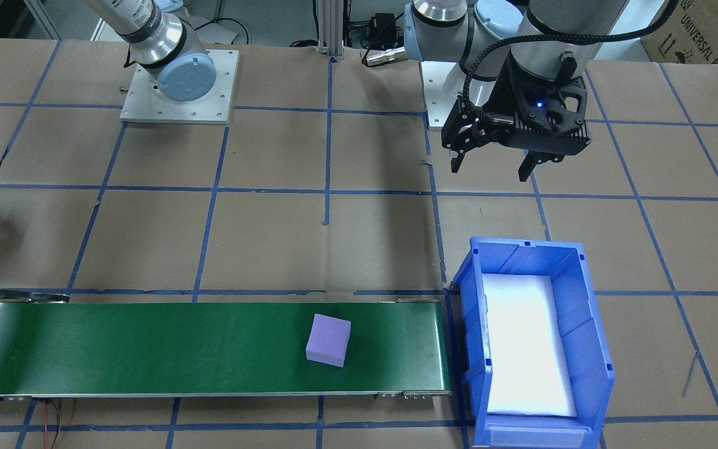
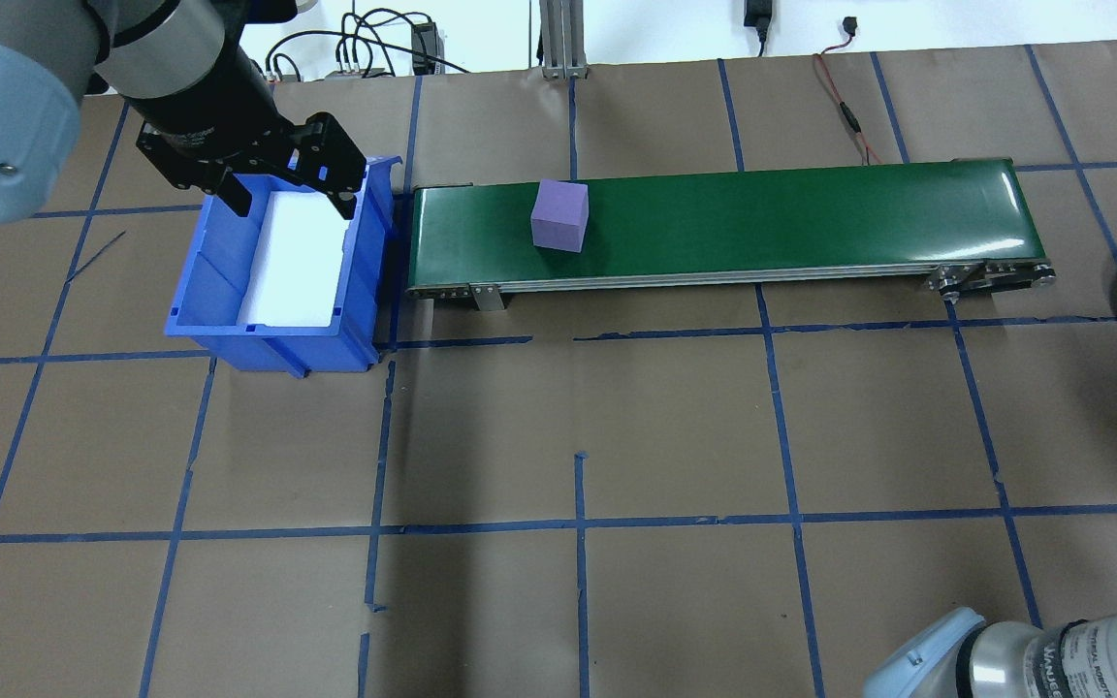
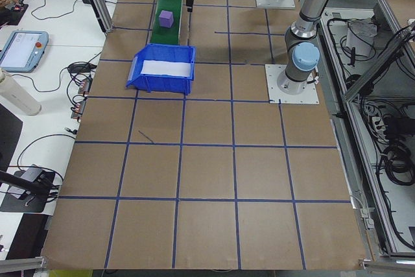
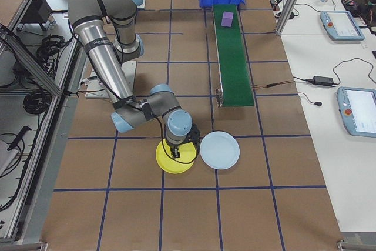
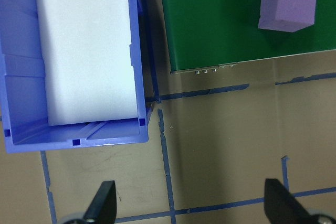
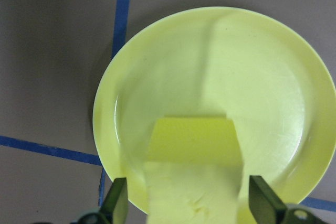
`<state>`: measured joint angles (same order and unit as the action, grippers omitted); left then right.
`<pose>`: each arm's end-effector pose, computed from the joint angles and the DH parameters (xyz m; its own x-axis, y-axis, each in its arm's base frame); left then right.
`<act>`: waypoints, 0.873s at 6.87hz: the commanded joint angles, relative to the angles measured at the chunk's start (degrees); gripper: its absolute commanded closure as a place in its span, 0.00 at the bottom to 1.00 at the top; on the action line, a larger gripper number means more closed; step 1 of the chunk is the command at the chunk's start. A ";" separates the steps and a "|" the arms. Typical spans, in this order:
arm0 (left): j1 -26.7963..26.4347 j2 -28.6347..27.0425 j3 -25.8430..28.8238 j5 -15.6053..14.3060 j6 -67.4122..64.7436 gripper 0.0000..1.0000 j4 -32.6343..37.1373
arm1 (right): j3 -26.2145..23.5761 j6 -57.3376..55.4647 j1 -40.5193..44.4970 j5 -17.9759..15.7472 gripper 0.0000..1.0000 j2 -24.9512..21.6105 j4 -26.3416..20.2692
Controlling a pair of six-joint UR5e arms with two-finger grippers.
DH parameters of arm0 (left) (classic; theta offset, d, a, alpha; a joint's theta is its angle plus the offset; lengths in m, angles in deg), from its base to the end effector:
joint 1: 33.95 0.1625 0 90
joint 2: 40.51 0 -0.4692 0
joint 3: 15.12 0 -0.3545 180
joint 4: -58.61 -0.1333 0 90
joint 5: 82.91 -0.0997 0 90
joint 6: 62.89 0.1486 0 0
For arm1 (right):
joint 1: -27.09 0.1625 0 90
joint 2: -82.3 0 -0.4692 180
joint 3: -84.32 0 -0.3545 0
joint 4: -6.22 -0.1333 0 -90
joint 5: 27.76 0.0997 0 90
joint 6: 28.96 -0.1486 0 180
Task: Move block left to right into plate
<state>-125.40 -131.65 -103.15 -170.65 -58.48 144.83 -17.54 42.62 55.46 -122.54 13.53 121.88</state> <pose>-0.1511 -0.4714 0.4968 -0.9939 0.1050 0.0330 0.1020 0.9913 -0.0832 -0.4235 -0.3661 0.2466 -0.9804 -0.1716 -0.0966 -0.1826 0.9759 0.1193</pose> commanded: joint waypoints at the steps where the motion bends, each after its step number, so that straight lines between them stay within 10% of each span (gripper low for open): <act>1: 0.13 0.08 0.05 0.03 -0.63 0.00 -0.52 | 0.34 -1.78 0.54 0.81 0.00 -1.36 -0.08; 6: 0.22 0.08 0.05 0.11 -0.81 0.00 -0.52 | 2.45 -29.17 26.00 10.10 0.00 -8.39 -1.30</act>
<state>-125.20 -131.59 -103.10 -170.54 -59.29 144.31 -15.75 19.75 76.20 -115.86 6.54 120.88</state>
